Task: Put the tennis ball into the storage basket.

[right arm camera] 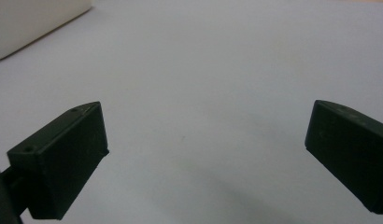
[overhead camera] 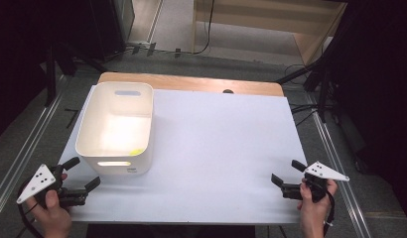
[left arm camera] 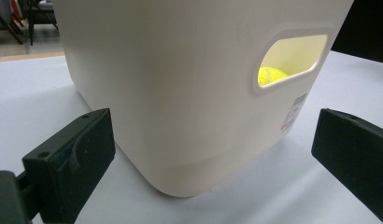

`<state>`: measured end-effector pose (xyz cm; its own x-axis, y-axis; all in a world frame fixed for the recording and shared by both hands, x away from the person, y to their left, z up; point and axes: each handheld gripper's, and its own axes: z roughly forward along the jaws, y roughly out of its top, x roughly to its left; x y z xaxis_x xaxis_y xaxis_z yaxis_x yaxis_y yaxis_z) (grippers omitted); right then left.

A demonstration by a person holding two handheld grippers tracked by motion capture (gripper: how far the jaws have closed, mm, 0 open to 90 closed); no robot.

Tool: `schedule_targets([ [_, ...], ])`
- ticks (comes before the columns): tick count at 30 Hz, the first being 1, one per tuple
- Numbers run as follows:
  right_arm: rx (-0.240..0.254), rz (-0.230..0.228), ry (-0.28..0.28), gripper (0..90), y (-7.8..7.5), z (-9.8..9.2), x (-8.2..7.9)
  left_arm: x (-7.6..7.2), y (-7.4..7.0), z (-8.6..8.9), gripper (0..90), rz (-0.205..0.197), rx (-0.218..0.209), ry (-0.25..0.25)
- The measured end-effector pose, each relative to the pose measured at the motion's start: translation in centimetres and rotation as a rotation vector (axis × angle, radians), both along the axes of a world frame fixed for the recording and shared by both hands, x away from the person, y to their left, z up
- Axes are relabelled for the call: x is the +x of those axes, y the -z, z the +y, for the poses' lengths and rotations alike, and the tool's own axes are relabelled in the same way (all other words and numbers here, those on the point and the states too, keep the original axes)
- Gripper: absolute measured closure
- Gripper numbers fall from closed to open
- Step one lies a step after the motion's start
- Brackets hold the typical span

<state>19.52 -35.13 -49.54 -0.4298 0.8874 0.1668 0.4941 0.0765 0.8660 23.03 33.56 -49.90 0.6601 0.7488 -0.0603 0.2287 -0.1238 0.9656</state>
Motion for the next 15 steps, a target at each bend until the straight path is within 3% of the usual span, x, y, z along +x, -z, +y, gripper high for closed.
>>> schedule_targets([
  [15,0.069,-0.064,0.058,0.0,0.9,-2.1,-1.7,0.0,0.0,0.0,0.0,0.001,-0.005,-0.001],
])
